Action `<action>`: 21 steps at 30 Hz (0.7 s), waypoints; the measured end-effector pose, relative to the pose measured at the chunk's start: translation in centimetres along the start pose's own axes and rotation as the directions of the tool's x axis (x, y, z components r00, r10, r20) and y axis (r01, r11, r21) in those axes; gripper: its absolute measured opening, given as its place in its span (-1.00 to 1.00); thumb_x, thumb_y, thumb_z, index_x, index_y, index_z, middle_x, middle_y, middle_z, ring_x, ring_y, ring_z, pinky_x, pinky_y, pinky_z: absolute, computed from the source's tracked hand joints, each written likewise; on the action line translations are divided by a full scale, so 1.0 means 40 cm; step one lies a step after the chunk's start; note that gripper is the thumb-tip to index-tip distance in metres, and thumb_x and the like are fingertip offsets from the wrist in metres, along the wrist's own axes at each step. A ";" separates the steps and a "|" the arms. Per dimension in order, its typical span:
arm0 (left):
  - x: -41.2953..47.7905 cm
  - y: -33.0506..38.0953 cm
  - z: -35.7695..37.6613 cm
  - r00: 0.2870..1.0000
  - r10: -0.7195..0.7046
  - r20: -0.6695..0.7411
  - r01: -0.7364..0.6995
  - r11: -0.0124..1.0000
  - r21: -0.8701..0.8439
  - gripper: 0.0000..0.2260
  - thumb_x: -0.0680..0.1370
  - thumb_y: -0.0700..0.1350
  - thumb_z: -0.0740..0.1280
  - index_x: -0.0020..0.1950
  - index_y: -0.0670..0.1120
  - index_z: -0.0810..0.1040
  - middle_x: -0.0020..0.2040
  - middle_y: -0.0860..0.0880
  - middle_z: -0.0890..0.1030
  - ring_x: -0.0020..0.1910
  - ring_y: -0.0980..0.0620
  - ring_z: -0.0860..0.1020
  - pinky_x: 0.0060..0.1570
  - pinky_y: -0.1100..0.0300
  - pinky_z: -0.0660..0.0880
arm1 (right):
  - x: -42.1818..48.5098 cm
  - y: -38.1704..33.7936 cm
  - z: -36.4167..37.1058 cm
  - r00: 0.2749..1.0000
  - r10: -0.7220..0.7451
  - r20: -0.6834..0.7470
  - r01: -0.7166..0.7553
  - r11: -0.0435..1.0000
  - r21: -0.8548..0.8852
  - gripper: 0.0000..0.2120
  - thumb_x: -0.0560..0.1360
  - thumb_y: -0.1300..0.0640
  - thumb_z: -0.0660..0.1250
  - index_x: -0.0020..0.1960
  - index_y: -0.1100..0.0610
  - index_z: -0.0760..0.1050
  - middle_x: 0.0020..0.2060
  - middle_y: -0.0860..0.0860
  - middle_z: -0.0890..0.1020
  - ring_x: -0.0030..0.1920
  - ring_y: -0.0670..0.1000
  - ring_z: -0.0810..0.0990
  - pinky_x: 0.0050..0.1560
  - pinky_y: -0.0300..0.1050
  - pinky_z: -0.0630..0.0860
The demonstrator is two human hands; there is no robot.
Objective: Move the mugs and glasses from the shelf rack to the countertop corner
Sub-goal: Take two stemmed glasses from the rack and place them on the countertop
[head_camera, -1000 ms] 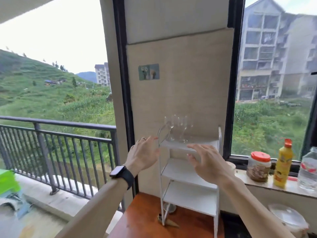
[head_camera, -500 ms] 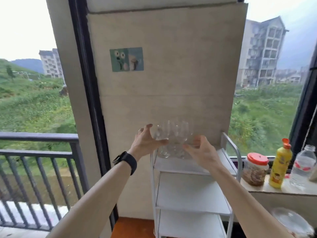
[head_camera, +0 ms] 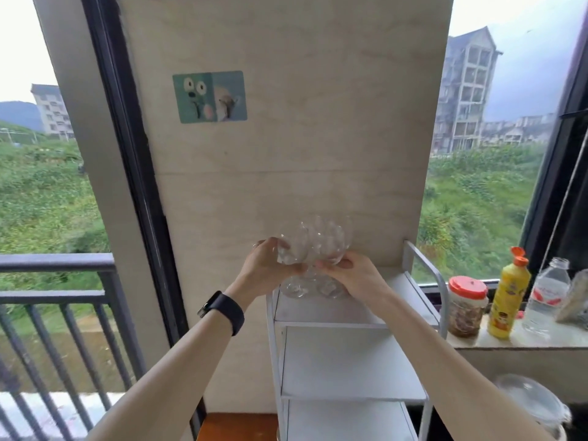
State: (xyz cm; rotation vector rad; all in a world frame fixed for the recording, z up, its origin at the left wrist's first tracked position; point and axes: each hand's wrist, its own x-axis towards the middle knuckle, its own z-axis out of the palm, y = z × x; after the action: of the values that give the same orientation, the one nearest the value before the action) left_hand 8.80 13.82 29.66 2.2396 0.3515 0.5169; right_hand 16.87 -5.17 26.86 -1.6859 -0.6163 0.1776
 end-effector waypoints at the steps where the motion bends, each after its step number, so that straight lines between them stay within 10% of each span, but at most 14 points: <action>1: -0.007 0.002 -0.003 1.000 0.017 0.001 -0.017 0.999 -0.029 -0.53 0.33 0.09 0.61 0.14 0.08 0.50 0.24 0.03 0.51 0.15 0.02 0.49 -0.04 0.22 0.38 | -0.003 0.001 -0.005 1.000 -0.002 0.004 0.002 1.000 0.014 -0.72 0.41 -0.07 0.56 0.06 0.03 0.68 -0.14 -0.07 0.76 -0.19 -0.09 0.71 -0.26 -0.13 0.62; 11: -0.093 0.114 -0.027 0.968 0.227 0.105 -0.150 0.863 -0.482 -0.61 0.48 -0.18 0.53 0.19 -0.12 0.43 -0.04 -0.08 0.65 -0.36 0.14 0.57 -0.38 0.31 0.46 | -0.168 -0.066 -0.105 0.977 -0.152 -0.151 0.175 0.973 0.148 -0.75 0.42 0.07 0.56 0.07 0.05 0.62 -0.24 -0.11 0.74 -0.29 -0.19 0.67 -0.36 -0.39 0.48; 21: -0.224 0.210 0.278 0.751 0.415 0.514 -0.104 0.842 -0.529 -0.59 0.50 -0.29 0.47 0.32 -0.17 0.46 -0.01 -0.11 0.66 -0.18 -0.05 0.62 -0.24 0.09 0.54 | -0.499 0.005 -0.294 0.964 0.004 -0.268 0.004 1.000 0.030 -0.55 0.28 -0.20 0.62 0.12 -0.16 0.62 -0.12 -0.05 0.73 -0.24 0.02 0.72 -0.24 -0.22 0.59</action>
State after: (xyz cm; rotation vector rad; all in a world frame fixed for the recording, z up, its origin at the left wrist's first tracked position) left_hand 6.86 -2.44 27.09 1.8383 -0.4169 -0.0239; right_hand 5.34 -25.15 24.86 -1.6448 -0.4084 -0.0416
